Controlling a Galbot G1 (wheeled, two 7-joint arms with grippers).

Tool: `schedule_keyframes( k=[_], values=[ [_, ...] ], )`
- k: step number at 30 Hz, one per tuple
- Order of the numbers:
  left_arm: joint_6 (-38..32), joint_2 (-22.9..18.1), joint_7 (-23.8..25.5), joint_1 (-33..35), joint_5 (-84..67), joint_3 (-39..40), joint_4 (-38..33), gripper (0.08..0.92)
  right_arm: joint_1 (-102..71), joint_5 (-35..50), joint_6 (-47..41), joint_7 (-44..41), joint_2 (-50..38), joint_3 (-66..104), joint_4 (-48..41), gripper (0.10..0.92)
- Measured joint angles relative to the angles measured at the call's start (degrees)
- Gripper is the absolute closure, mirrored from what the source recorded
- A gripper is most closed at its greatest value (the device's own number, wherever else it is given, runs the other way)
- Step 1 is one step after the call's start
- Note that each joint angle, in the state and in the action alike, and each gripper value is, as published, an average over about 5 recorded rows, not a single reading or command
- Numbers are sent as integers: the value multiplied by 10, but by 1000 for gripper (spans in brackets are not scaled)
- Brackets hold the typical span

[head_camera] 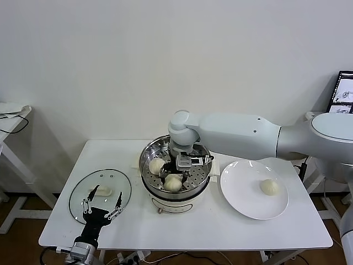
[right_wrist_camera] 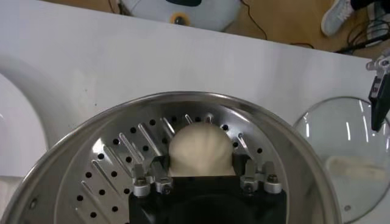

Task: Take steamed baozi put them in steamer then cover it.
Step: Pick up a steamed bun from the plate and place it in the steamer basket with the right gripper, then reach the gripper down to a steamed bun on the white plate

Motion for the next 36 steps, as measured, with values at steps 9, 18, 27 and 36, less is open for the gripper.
schedule_keyframes(
  k=[9, 18, 27, 36],
  values=[
    [0, -1, 0, 2, 1, 4, -5, 177, 29, 36, -25, -13, -33, 9, 18, 203],
    [0, 1, 0, 8, 5, 9, -17, 177, 82, 133, -118, -52, -149, 6, 61, 203],
    [-3, 2, -1, 14, 12, 18, -27, 177, 55, 158, -277, -90, -292, 37, 66, 203],
    [-4, 2, -2, 18, 14, 21, -31, 177, -57, 106, -356, -112, -359, 141, 6, 203]
  ],
)
